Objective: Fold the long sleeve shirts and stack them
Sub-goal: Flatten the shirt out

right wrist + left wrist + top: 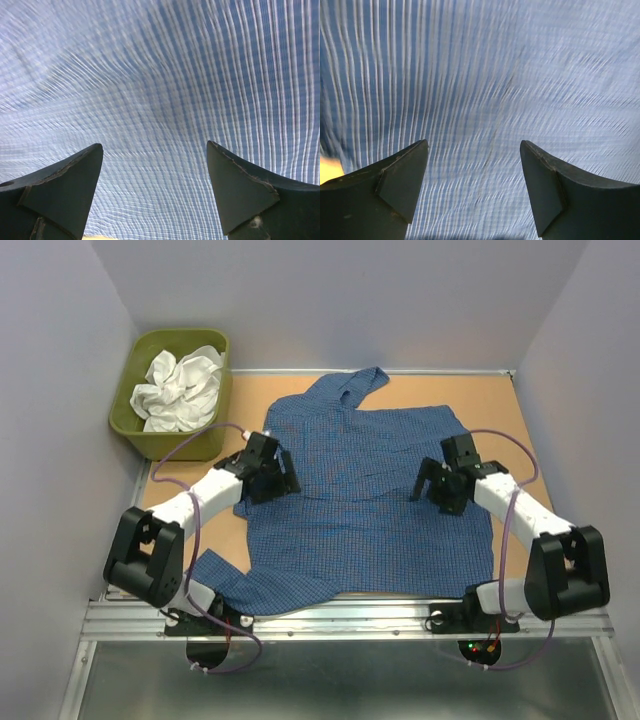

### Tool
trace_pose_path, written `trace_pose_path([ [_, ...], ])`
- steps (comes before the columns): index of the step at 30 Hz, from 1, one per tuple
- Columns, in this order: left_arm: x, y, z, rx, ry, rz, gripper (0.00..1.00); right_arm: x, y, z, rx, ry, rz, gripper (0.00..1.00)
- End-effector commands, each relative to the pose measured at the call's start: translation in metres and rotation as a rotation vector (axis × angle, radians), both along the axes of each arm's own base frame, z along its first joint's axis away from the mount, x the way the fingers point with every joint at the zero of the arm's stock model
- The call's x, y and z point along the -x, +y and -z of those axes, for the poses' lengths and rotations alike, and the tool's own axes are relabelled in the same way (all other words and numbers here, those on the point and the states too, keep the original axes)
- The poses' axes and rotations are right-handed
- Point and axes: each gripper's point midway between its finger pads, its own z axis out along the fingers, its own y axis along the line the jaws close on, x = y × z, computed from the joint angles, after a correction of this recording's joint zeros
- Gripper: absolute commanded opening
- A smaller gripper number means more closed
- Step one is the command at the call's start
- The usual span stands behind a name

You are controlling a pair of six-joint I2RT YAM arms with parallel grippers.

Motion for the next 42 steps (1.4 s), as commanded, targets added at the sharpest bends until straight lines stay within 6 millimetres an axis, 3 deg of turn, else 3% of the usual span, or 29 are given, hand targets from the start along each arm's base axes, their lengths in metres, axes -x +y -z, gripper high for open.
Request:
trace_pose_path([
  [1,-0.066,-0.007,-0.041,-0.083,-0.175,0.006,0.86,-0.076,0.002,-0.038,0.057,-0.202,-0.031,0.89],
  [2,-0.076,-0.010,-0.044,-0.089,-0.193,0.012,0.86,-0.094,0.004,-0.040,0.060,-0.222,-0.034,0.89],
  [4,-0.100,-0.020,-0.060,-0.082,-0.241,0.015,0.86,-0.111,0.004,-0.041,0.080,-0.247,-0.032,0.89],
  [7,-0.127,-0.029,-0.043,-0.124,-0.224,0.037,0.86,-0.139,-0.002,-0.031,0.138,-0.267,-0.010,0.89],
  [10,-0.140,-0.036,-0.030,-0.141,-0.204,0.055,0.86,-0.151,-0.003,-0.010,0.167,-0.228,-0.014,0.89],
  [13,-0.139,-0.038,-0.010,-0.152,-0.161,0.073,0.86,-0.151,-0.003,0.008,0.173,-0.192,-0.008,0.89],
  [16,-0.123,-0.037,0.011,-0.149,-0.096,0.090,0.86,-0.141,-0.005,0.021,0.172,-0.156,0.005,0.89],
  [20,-0.093,-0.027,0.035,-0.148,-0.013,0.081,0.84,-0.116,-0.016,0.033,0.197,-0.116,0.038,0.89],
  [21,-0.086,-0.026,0.039,-0.142,0.006,0.081,0.84,-0.102,-0.018,0.037,0.200,-0.097,0.047,0.89],
  [22,-0.068,-0.025,0.050,-0.129,0.055,0.095,0.84,-0.097,-0.020,0.037,0.200,-0.092,0.056,0.89],
  [24,-0.054,-0.022,0.051,-0.110,0.072,0.098,0.84,-0.078,-0.024,0.042,0.203,-0.051,0.071,0.89],
  [27,-0.013,-0.009,0.065,-0.099,0.143,0.099,0.84,-0.045,-0.026,0.046,0.185,0.002,0.094,0.90],
  [31,0.010,-0.005,0.052,-0.053,0.130,0.113,0.84,-0.024,-0.026,0.040,0.165,0.013,0.090,0.90],
  [34,0.008,-0.010,0.036,-0.024,0.098,0.137,0.84,-0.024,-0.024,0.029,0.151,-0.021,0.071,0.90],
  [36,-0.003,-0.014,0.017,-0.022,0.037,0.166,0.84,-0.034,-0.021,0.011,0.133,-0.081,0.053,0.90],
  [37,-0.020,-0.020,-0.003,-0.013,-0.029,0.170,0.84,-0.038,-0.020,0.005,0.128,-0.102,0.045,0.90],
  [39,-0.041,-0.023,-0.025,-0.030,-0.112,0.189,0.84,-0.050,-0.015,-0.015,0.111,-0.161,0.025,0.90],
  [40,-0.064,-0.024,-0.048,-0.052,-0.196,0.166,0.84,-0.053,-0.014,-0.021,0.111,-0.181,0.008,0.90],
  [42,-0.091,-0.028,-0.067,-0.084,-0.293,0.183,0.84,-0.059,-0.009,-0.034,0.088,-0.222,-0.012,0.90],
])
